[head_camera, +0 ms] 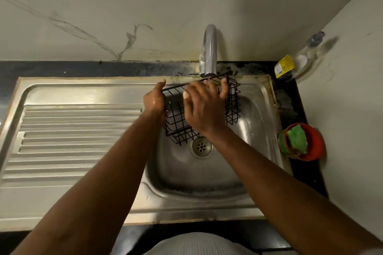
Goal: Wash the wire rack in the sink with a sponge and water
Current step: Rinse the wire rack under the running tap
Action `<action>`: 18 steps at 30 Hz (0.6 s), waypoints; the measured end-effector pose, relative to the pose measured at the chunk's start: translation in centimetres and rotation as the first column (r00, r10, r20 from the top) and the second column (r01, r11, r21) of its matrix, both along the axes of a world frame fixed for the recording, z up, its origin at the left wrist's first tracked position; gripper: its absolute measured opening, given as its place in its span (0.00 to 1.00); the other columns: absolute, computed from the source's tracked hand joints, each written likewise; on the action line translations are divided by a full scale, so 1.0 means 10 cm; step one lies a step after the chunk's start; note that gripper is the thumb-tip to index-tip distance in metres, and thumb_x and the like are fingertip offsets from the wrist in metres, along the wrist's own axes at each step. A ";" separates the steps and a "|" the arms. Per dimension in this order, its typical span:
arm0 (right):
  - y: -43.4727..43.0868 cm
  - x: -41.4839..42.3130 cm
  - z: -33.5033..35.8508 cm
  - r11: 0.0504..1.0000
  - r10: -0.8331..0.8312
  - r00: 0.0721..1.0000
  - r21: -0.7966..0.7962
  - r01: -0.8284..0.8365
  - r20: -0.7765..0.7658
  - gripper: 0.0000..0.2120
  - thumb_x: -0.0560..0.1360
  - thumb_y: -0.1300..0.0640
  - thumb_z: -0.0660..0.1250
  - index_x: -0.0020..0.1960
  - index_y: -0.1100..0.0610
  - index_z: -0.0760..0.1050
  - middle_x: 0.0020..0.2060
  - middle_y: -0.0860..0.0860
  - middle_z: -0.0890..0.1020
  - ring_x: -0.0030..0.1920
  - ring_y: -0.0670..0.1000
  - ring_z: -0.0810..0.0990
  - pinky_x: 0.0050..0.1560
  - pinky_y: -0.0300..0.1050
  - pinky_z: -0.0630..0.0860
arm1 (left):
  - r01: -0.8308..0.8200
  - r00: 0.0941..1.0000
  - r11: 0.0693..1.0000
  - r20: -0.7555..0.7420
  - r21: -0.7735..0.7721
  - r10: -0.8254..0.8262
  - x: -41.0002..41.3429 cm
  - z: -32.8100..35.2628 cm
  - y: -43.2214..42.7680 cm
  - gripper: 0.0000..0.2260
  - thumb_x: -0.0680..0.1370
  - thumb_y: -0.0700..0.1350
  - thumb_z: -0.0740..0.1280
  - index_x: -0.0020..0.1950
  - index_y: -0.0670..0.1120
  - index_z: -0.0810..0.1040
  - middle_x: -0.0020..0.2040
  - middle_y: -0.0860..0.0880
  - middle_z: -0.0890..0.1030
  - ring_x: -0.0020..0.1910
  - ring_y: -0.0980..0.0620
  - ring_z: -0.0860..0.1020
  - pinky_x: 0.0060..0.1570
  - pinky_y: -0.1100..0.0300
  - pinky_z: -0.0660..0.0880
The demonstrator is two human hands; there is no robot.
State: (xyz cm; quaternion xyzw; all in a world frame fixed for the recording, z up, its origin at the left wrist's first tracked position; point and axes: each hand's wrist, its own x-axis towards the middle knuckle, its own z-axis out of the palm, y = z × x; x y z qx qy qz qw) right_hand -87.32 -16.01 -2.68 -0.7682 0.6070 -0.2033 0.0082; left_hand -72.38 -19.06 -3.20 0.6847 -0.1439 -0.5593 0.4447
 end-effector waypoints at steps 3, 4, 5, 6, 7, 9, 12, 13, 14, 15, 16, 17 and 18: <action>0.00 0.03 -0.06 0.953 0.303 0.953 0.029 -0.303 -0.002 0.22 0.84 0.45 0.55 0.70 0.54 0.77 0.67 0.52 0.79 0.69 0.55 0.74 0.75 0.62 0.59 | 0.016 1.000 0.999 -0.005 0.035 -0.016 0.03 -0.01 0.06 0.14 0.77 0.52 0.75 0.53 0.42 0.85 0.48 0.42 0.88 0.46 0.42 0.87 0.53 0.47 0.85; -0.03 -0.02 -0.07 0.925 0.377 0.926 0.051 -0.376 -0.012 0.23 0.84 0.44 0.54 0.71 0.53 0.76 0.68 0.52 0.79 0.69 0.55 0.74 0.74 0.61 0.61 | 0.018 1.000 0.999 -0.015 0.046 -0.017 0.05 -0.04 0.09 0.13 0.77 0.52 0.75 0.52 0.42 0.85 0.47 0.42 0.88 0.47 0.42 0.87 0.55 0.47 0.84; -0.09 -0.09 -0.10 0.902 0.428 0.904 0.076 -0.426 -0.014 0.23 0.85 0.44 0.53 0.73 0.51 0.75 0.69 0.50 0.78 0.70 0.53 0.74 0.74 0.59 0.61 | 0.021 0.999 0.998 -0.026 0.063 -0.020 0.05 -0.05 0.13 0.14 0.77 0.52 0.75 0.53 0.42 0.85 0.46 0.43 0.88 0.48 0.42 0.88 0.57 0.46 0.84; -0.14 -0.17 -0.12 0.886 0.456 0.890 0.098 -0.454 -0.008 0.23 0.85 0.43 0.52 0.74 0.48 0.73 0.70 0.49 0.78 0.71 0.52 0.73 0.74 0.58 0.61 | 0.021 0.999 0.997 -0.039 0.071 -0.018 0.06 -0.08 0.16 0.15 0.77 0.53 0.76 0.54 0.43 0.86 0.47 0.43 0.89 0.50 0.41 0.87 0.60 0.45 0.83; -0.17 -0.24 -0.14 0.882 0.459 0.888 0.118 -0.456 0.003 0.23 0.85 0.42 0.51 0.76 0.47 0.71 0.72 0.48 0.76 0.73 0.51 0.71 0.75 0.58 0.60 | 0.020 0.999 0.997 -0.050 0.075 -0.017 0.07 -0.10 0.18 0.15 0.77 0.54 0.76 0.55 0.43 0.86 0.47 0.43 0.89 0.52 0.40 0.87 0.61 0.45 0.82; -0.19 -0.38 -0.22 0.903 0.405 0.913 0.135 -0.408 0.051 0.26 0.85 0.40 0.50 0.79 0.49 0.66 0.74 0.50 0.74 0.75 0.52 0.69 0.76 0.58 0.62 | 0.018 0.998 0.996 -0.065 0.083 -0.013 0.08 -0.13 0.18 0.16 0.75 0.55 0.77 0.54 0.44 0.86 0.48 0.42 0.89 0.57 0.37 0.85 0.64 0.41 0.80; -0.18 -0.50 -0.29 0.940 0.325 0.935 0.063 -0.336 0.141 0.26 0.85 0.43 0.53 0.78 0.55 0.68 0.71 0.54 0.77 0.72 0.55 0.73 0.72 0.57 0.68 | 0.031 0.998 0.997 -0.062 0.066 -0.027 0.01 -0.08 0.18 0.16 0.75 0.55 0.77 0.53 0.43 0.84 0.51 0.38 0.87 0.51 0.37 0.84 0.60 0.45 0.81; -0.18 -0.51 -0.29 0.948 0.308 0.940 0.030 -0.315 0.146 0.26 0.85 0.44 0.55 0.77 0.56 0.70 0.69 0.55 0.78 0.71 0.55 0.74 0.71 0.57 0.70 | 0.042 0.998 0.997 -0.040 0.059 -0.040 -0.01 -0.06 0.18 0.15 0.77 0.55 0.76 0.52 0.43 0.83 0.53 0.38 0.87 0.48 0.40 0.81 0.53 0.50 0.81; -0.17 -0.51 -0.28 0.961 0.274 0.951 -0.012 -0.275 0.143 0.25 0.84 0.44 0.56 0.75 0.57 0.72 0.68 0.55 0.79 0.70 0.56 0.75 0.70 0.57 0.70 | 0.055 0.998 0.997 -0.021 0.046 -0.054 -0.03 -0.06 0.19 0.15 0.78 0.55 0.75 0.52 0.43 0.83 0.54 0.38 0.86 0.46 0.43 0.79 0.48 0.52 0.79; -0.17 -0.53 -0.28 0.977 0.211 0.967 -0.063 -0.204 0.143 0.25 0.83 0.43 0.57 0.73 0.58 0.74 0.67 0.56 0.80 0.69 0.56 0.75 0.70 0.56 0.70 | 0.067 0.998 0.997 -0.020 0.043 -0.067 -0.03 -0.07 0.19 0.15 0.78 0.55 0.75 0.53 0.44 0.82 0.55 0.38 0.86 0.47 0.43 0.79 0.49 0.52 0.79; -0.17 -0.56 -0.27 0.989 0.107 0.980 -0.119 -0.088 0.170 0.24 0.83 0.44 0.58 0.70 0.58 0.76 0.66 0.55 0.80 0.68 0.55 0.75 0.69 0.53 0.69 | 0.068 0.997 0.997 -0.039 0.034 -0.067 -0.02 -0.10 0.20 0.15 0.77 0.55 0.75 0.53 0.44 0.83 0.54 0.39 0.86 0.48 0.43 0.80 0.54 0.50 0.80; -0.19 -0.60 -0.25 0.985 -0.038 0.971 -0.152 0.076 0.237 0.22 0.83 0.44 0.58 0.68 0.57 0.77 0.64 0.54 0.80 0.66 0.54 0.75 0.67 0.50 0.68 | 0.061 0.996 0.998 -0.065 0.025 -0.059 0.01 -0.10 0.22 0.15 0.77 0.55 0.76 0.54 0.44 0.83 0.53 0.39 0.87 0.49 0.43 0.81 0.60 0.46 0.81; -0.26 -0.70 -0.28 0.957 -0.209 0.923 -0.129 0.262 0.323 0.22 0.83 0.43 0.57 0.67 0.55 0.77 0.63 0.53 0.80 0.64 0.53 0.76 0.64 0.48 0.68 | 0.051 0.996 0.998 -0.080 0.020 -0.050 0.05 -0.12 0.25 0.15 0.77 0.55 0.76 0.54 0.45 0.83 0.50 0.41 0.88 0.48 0.43 0.82 0.63 0.43 0.80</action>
